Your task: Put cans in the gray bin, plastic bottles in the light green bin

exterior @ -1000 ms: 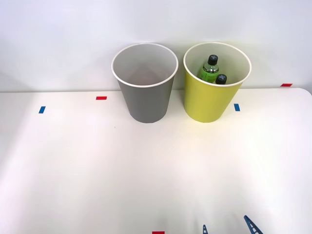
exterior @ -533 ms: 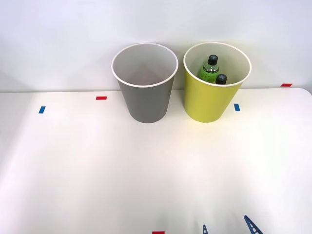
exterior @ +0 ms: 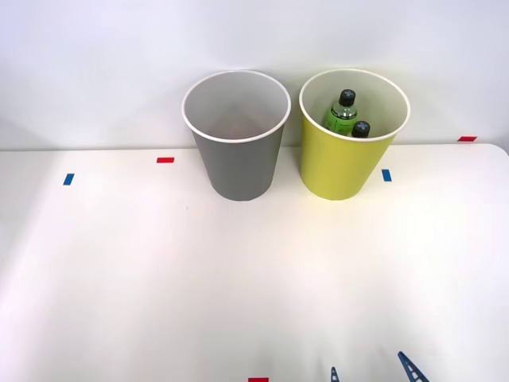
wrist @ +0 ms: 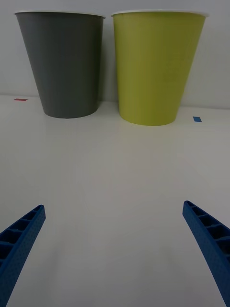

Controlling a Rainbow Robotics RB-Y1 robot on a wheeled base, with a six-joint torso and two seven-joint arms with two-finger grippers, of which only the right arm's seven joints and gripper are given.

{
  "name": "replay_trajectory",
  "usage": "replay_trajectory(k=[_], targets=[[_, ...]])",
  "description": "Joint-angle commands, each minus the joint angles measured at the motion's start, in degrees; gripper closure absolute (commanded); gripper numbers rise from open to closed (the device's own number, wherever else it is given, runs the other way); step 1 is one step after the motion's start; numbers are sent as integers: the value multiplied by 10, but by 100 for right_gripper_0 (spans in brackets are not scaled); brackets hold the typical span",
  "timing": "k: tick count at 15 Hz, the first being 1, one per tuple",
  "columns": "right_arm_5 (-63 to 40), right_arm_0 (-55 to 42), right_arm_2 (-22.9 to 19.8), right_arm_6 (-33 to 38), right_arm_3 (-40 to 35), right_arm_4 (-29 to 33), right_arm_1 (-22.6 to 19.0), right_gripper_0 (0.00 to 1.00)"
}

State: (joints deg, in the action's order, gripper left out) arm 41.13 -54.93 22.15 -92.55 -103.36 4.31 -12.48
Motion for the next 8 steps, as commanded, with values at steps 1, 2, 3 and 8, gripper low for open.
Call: replay_trajectory(k=[1, 2, 3, 8], targets=[[0, 0, 0, 0, 0, 0, 0, 0], [0, 0, 0, 0, 0, 0, 0, 0], [0, 0, 0, 0, 0, 0, 0, 0], [0, 0, 0, 0, 0, 0, 0, 0]])
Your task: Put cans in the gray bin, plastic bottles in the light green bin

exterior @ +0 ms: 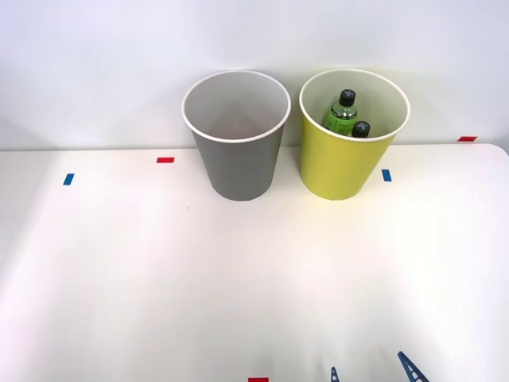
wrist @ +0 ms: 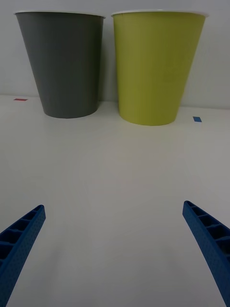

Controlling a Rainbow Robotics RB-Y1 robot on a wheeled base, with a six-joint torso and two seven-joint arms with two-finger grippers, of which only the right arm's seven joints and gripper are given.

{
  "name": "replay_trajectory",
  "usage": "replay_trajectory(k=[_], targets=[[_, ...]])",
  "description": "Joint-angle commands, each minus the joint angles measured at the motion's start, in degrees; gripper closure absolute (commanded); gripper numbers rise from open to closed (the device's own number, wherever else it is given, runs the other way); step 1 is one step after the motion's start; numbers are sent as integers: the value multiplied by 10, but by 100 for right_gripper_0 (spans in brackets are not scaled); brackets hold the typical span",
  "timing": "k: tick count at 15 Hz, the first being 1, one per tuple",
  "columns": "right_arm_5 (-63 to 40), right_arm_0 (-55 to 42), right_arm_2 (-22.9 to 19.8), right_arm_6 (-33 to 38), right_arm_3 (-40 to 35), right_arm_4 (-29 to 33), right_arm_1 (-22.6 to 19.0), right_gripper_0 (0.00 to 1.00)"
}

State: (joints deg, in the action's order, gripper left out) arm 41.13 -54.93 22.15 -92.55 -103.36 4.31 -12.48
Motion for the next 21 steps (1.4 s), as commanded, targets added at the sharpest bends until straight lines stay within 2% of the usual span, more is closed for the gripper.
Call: replay_trajectory(k=[1, 21], targets=[[0, 0, 0, 0, 0, 0, 0, 0], [0, 0, 0, 0, 0, 0, 0, 0]])
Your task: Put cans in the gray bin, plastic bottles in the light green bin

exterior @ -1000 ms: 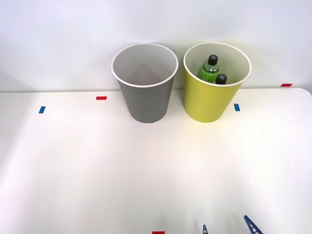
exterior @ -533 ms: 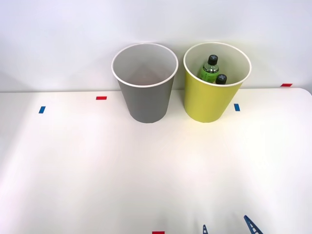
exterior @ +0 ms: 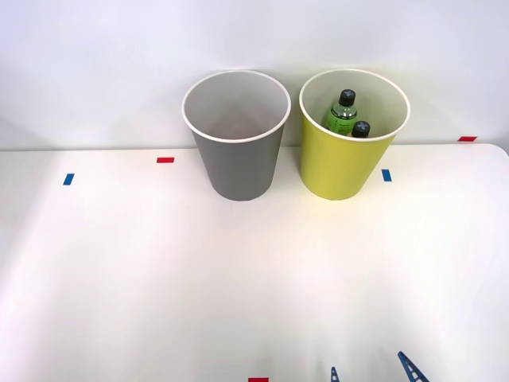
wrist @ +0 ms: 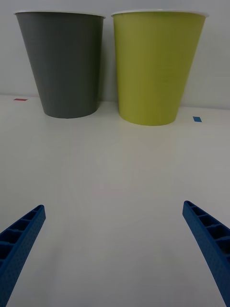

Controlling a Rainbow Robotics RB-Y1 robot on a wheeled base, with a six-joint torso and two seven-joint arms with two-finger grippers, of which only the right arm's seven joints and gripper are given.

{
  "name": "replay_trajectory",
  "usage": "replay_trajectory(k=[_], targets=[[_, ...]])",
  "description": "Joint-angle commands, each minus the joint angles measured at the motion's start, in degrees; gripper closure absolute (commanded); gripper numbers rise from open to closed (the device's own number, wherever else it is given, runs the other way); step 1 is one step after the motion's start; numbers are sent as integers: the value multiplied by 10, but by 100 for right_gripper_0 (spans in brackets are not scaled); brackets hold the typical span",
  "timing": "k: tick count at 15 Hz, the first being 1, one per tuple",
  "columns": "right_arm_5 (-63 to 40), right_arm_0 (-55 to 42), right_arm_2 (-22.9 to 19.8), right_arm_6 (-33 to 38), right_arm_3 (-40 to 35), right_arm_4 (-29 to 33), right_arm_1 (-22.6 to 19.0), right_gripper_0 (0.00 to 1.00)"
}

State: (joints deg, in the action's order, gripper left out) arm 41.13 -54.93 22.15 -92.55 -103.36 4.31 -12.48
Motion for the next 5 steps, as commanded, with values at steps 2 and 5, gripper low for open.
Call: replay_trajectory(k=[2, 5], targets=[[0, 0, 0, 0, 0, 0, 0, 0], [0, 0, 0, 0, 0, 0, 0, 0]])
